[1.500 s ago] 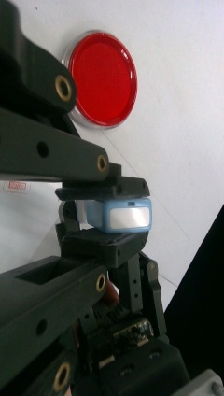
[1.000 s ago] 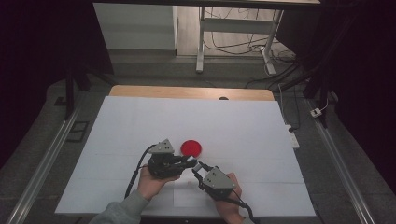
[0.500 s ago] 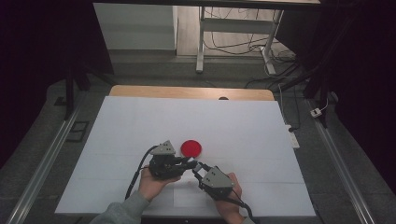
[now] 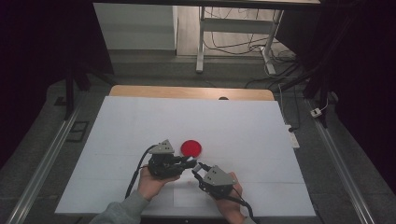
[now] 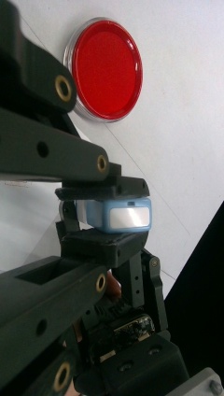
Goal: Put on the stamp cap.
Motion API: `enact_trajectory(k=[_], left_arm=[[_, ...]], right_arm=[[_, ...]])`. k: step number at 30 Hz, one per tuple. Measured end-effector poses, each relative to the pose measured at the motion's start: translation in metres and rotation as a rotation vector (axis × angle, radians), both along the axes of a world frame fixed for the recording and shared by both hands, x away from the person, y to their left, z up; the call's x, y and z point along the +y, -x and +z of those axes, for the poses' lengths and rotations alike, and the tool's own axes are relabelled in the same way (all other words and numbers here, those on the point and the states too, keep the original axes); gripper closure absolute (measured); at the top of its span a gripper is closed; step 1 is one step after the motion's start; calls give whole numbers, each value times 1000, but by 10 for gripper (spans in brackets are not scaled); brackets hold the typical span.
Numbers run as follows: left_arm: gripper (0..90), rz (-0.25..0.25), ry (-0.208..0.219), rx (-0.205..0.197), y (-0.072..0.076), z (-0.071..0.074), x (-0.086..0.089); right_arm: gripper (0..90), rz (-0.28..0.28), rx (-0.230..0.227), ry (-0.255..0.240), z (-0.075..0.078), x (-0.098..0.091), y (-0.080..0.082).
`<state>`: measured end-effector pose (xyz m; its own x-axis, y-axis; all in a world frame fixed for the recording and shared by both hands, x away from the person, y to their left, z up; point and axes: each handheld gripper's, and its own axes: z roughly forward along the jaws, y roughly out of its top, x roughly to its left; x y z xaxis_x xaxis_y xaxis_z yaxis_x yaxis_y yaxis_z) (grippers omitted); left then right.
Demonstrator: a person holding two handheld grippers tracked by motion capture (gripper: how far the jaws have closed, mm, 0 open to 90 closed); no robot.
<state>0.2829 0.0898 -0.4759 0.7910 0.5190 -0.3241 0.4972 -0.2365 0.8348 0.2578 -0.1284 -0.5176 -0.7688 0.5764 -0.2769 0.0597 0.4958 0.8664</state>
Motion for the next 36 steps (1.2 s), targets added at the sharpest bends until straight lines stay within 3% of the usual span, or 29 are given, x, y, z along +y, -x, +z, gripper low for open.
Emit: enact_trajectory(k=[11, 14, 22, 36], left_arm=[[761, 6, 7, -3, 0, 1, 4], [762, 9, 1, -8, -1, 2, 5], [762, 20, -15, -15, -2, 3, 11], [762, 39, -18, -32, -3, 8, 21]], right_arm=[[556, 3, 40, 0, -2, 0, -3], [535, 9, 69, -7, -2, -4, -5], [494, -15, 141, -25, 1, -30, -14], [470, -59, 193, -43, 9, -81, -21]])
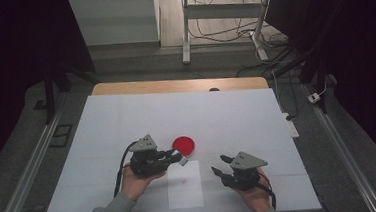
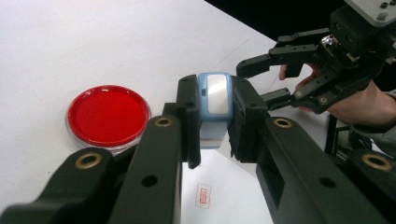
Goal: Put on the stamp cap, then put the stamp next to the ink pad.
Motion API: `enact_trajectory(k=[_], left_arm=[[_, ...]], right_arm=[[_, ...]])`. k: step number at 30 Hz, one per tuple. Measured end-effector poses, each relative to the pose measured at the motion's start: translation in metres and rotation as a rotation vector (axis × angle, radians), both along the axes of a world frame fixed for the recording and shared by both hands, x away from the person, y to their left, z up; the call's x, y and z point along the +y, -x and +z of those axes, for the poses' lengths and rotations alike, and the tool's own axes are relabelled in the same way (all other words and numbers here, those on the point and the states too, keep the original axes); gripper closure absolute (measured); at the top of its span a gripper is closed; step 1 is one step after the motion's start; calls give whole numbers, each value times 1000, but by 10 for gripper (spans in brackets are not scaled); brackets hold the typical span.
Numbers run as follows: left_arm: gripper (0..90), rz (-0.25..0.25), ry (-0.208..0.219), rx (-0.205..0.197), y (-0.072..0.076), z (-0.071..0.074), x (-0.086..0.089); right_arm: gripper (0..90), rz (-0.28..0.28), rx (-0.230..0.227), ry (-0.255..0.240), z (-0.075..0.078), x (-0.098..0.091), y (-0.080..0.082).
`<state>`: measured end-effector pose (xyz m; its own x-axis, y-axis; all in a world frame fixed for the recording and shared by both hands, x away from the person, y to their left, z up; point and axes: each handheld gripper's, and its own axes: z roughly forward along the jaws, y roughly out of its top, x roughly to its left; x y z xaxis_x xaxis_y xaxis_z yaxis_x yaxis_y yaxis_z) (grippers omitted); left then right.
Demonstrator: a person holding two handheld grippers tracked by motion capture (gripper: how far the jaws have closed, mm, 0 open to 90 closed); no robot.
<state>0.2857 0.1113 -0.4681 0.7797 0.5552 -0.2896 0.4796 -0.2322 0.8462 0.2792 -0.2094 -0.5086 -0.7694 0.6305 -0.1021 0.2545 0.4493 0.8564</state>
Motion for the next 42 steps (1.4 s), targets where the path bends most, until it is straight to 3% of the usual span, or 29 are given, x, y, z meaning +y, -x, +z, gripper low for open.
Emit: enact_trajectory(k=[19, 42], left_arm=[[761, 58, -49, -52, -1, 11, 16], [760, 114, -129, -45, -13, 7, 37]], right_arm=[[466, -77, -8, -10, 6, -61, 2], [462, -86, 4, -8, 4, -65, -5]])
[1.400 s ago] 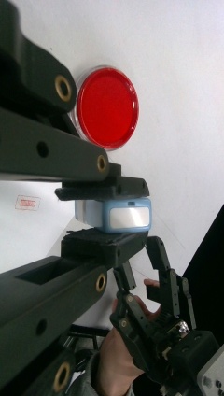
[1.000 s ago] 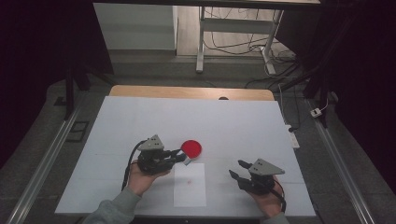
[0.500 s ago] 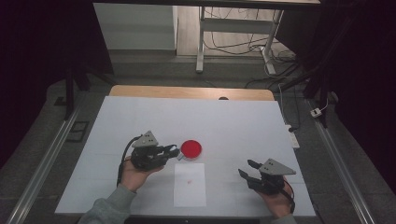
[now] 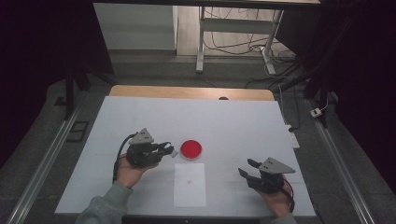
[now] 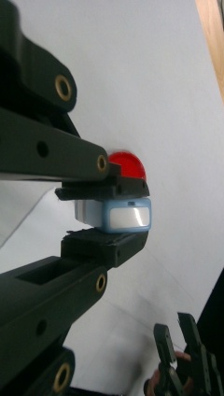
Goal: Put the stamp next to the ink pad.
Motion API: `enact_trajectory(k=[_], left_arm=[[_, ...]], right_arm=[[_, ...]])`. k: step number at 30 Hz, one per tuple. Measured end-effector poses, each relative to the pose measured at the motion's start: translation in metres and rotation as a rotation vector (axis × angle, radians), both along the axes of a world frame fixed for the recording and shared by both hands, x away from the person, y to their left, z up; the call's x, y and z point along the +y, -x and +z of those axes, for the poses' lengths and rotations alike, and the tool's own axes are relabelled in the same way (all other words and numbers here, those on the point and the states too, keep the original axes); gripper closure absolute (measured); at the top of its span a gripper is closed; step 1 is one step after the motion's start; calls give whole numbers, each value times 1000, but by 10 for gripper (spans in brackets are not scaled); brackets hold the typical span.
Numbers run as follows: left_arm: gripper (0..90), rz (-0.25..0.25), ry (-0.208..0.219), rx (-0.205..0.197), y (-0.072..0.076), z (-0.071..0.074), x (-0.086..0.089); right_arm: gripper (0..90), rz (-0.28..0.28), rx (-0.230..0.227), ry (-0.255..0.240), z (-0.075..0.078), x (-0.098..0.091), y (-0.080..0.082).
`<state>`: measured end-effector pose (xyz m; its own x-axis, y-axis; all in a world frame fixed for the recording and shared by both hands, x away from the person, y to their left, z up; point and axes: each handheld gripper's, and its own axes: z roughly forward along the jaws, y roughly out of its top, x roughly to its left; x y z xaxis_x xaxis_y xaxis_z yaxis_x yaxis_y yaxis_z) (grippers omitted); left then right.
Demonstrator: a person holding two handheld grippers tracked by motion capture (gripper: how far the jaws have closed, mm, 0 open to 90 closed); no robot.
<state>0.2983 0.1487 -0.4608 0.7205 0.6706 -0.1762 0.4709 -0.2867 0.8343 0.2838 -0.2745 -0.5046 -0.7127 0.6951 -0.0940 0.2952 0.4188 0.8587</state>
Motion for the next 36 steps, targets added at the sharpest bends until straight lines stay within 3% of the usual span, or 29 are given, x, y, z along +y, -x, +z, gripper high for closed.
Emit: enact_trajectory(k=[16, 27, 36], left_arm=[[759, 41, -81, 68, -18, -19, 7], [757, 42, -165, 105, -30, -36, -5], [755, 58, -213, 91, -37, -46, -17]], right_arm=[[460, -1, 5, 4, -1, 0, -2], [461, -2, -1, 5, -2, 0, -2], [460, -4, 4, 9, -3, 0, -3]])
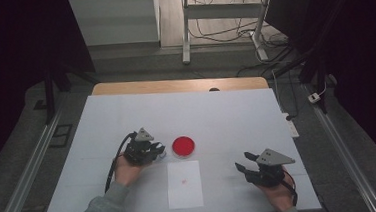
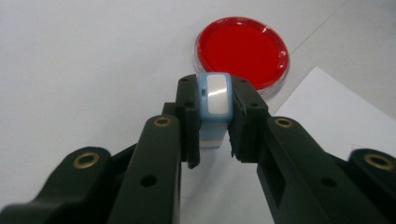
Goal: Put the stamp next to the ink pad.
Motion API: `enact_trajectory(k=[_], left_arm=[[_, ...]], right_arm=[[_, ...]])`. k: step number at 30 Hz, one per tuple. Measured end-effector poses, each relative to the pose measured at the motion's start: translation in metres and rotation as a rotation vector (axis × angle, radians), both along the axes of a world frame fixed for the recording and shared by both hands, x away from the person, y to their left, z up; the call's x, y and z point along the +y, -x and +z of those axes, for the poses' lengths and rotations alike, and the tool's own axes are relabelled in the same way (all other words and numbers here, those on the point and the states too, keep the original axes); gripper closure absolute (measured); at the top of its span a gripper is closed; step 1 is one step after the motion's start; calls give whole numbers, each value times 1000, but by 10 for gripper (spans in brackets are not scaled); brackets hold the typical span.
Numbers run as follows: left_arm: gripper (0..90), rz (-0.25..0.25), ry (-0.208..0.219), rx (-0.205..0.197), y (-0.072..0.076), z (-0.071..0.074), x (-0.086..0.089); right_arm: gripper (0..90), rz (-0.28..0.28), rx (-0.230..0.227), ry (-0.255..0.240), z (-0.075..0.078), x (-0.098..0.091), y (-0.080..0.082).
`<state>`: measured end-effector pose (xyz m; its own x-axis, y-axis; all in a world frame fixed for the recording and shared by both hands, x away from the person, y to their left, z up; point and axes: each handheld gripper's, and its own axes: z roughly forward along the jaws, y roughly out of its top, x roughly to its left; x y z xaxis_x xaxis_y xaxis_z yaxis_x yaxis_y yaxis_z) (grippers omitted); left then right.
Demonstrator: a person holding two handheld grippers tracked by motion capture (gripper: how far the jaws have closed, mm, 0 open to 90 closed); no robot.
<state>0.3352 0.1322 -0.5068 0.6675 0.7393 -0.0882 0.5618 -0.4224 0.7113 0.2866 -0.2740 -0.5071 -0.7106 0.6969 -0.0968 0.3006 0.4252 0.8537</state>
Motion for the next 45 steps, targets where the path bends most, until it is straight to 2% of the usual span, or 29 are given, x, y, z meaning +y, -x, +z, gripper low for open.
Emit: enact_trajectory(k=[3, 13, 18, 23, 27, 32, 37, 45], left_arm=[[751, -4, -12, 1, -1, -3, -2], [688, -5, 0, -13, -1, -3, -5], [545, 7, 39, -35, 0, 1, -2], [391, 32, 104, -63, 5, 8, 5], [329, 31, 130, -97, 17, 15, 16], [318, 9, 149, -114, 35, 22, 30], [318, -11, 148, -116, 54, 25, 44], [319, 15, 164, -94, 80, 20, 71]], right_arm=[[459, 0, 0, -2, 0, 0, 0], [458, -4, -1, 0, 0, 0, 0], [458, -5, -1, 0, 0, 0, 0], [458, -7, 1, 1, 0, -1, 0], [457, -4, -1, -7, 0, -3, 0], [457, 2, 1, -7, 0, -6, -1], [456, 17, -11, -6, 1, -7, -2], [455, 56, -8, 4, -1, -12, -3]])
